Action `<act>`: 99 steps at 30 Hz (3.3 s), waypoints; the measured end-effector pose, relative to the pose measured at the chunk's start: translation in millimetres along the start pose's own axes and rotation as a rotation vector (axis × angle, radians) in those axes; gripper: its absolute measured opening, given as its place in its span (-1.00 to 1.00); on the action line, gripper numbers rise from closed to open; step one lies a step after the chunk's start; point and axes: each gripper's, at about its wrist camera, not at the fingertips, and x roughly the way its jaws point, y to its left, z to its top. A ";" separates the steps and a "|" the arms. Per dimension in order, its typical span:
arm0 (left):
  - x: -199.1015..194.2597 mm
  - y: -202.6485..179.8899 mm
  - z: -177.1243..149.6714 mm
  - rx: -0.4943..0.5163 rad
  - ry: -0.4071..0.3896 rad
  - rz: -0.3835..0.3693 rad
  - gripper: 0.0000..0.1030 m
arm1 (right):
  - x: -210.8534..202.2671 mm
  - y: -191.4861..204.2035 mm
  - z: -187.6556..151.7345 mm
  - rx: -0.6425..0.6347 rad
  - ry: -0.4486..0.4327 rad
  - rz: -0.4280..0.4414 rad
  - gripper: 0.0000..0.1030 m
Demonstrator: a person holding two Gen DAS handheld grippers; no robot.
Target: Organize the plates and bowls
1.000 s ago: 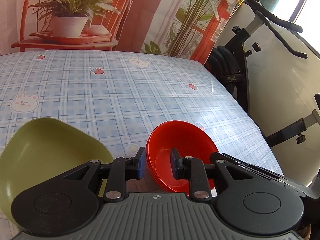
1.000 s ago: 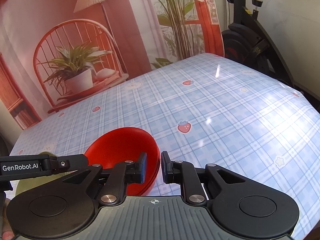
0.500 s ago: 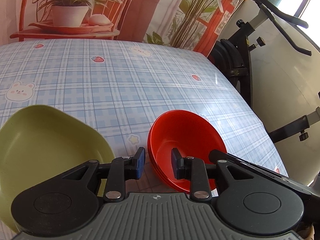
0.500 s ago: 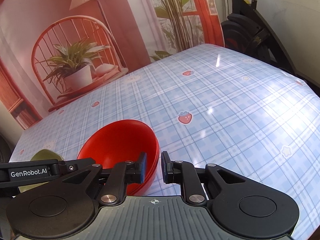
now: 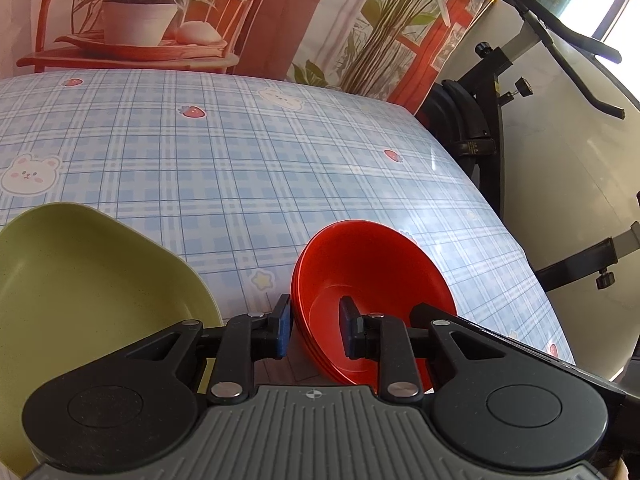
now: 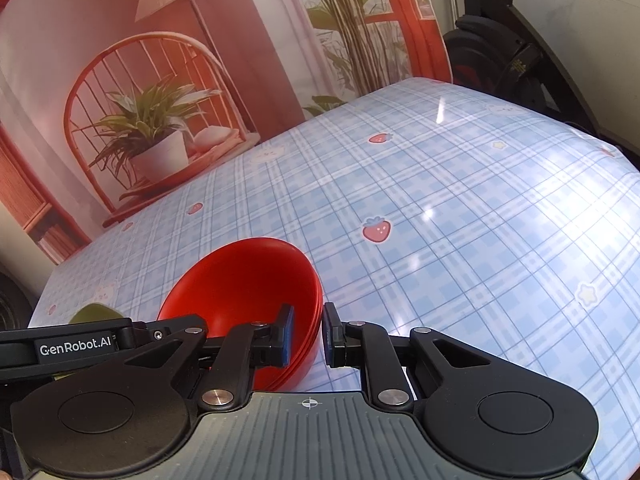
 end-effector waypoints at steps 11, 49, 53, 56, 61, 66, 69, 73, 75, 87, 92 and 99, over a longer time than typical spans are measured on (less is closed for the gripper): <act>-0.6 -1.0 -1.3 0.009 0.000 0.010 -0.57 | 2.7 -2.8 -0.8 0.007 0.000 -0.001 -0.77; -78.0 2.9 1.1 0.068 -0.134 -0.004 -0.57 | -58.4 50.9 7.7 -0.083 -0.094 0.011 -0.76; -91.5 12.3 -2.7 0.068 -0.152 0.004 -0.57 | -61.8 66.7 7.1 -0.106 -0.090 0.019 -0.76; -100.2 23.1 -4.5 0.052 -0.155 0.006 -0.57 | -60.5 77.3 6.8 -0.109 -0.074 0.040 -0.76; -121.0 42.0 -4.8 0.024 -0.194 0.010 -0.57 | -54.7 97.3 6.6 -0.132 -0.043 0.076 -0.77; -134.3 60.2 -9.8 -0.009 -0.211 0.043 -0.57 | -48.5 123.7 2.0 -0.198 -0.032 0.105 -0.77; -138.6 69.7 -14.2 -0.030 -0.210 0.064 -0.57 | -42.7 140.7 -3.3 -0.240 -0.025 0.113 -0.78; -140.4 81.3 -17.4 -0.053 -0.207 0.087 -0.57 | -36.2 155.2 -10.0 -0.283 -0.016 0.126 -0.77; -139.5 85.9 -17.8 -0.059 -0.202 0.100 -0.57 | -30.5 162.3 -14.3 -0.312 -0.009 0.123 -0.77; -128.3 101.8 -24.8 -0.096 -0.156 0.141 -0.57 | -2.2 176.2 -32.3 -0.376 0.041 0.108 -0.77; -125.7 107.5 -32.6 -0.111 -0.130 0.155 -0.57 | 1.4 175.6 -39.5 -0.368 0.065 0.124 -0.76; -126.5 107.5 -38.0 -0.113 -0.125 0.151 -0.57 | 4.7 172.2 -49.8 -0.358 0.088 0.118 -0.77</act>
